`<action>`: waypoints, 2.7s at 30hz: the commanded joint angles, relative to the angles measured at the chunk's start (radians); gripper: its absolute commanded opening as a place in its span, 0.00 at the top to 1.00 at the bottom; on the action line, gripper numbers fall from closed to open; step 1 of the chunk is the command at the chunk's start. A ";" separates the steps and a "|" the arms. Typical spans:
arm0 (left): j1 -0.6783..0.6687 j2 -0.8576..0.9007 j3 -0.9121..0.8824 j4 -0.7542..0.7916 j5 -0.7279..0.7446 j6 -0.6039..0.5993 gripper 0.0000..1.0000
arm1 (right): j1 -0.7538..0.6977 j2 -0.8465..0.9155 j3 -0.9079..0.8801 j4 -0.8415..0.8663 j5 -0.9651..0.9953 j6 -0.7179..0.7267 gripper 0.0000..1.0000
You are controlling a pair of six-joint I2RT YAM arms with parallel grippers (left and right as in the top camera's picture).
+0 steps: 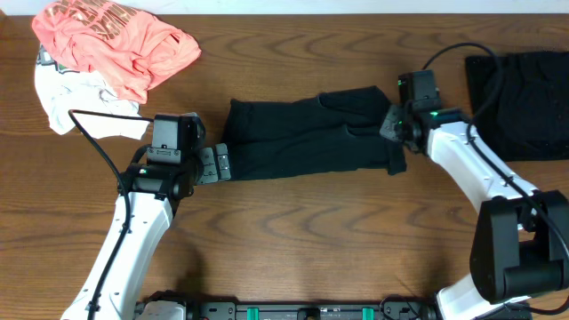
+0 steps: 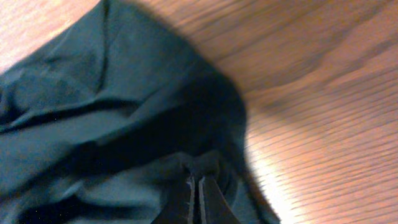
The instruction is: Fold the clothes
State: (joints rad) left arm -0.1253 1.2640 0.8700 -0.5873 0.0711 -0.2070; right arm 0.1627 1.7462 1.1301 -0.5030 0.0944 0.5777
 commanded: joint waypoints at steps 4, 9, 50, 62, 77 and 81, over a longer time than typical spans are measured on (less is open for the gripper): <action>0.004 -0.003 0.018 -0.003 -0.013 -0.005 0.02 | -0.046 -0.001 -0.003 0.010 0.014 -0.008 0.46; 0.004 -0.003 0.018 -0.003 -0.012 -0.005 0.02 | -0.047 -0.001 -0.003 0.009 0.006 -0.042 0.05; -0.038 0.307 0.018 0.215 0.155 0.203 0.59 | -0.047 -0.003 0.003 -0.118 -0.248 -0.280 0.01; -0.038 0.307 0.018 0.223 0.153 0.204 0.73 | -0.047 -0.003 0.003 -0.119 -0.248 -0.280 0.01; -0.038 0.375 0.017 0.243 0.153 0.211 0.94 | -0.047 -0.003 0.003 -0.119 -0.229 -0.280 0.01; -0.038 0.374 0.017 0.256 0.154 0.190 0.94 | -0.047 -0.003 0.003 -0.118 -0.229 -0.280 0.01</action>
State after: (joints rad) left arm -0.1612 1.6325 0.8700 -0.3355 0.2123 -0.0021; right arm 0.1230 1.7462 1.1301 -0.6235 -0.1421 0.3168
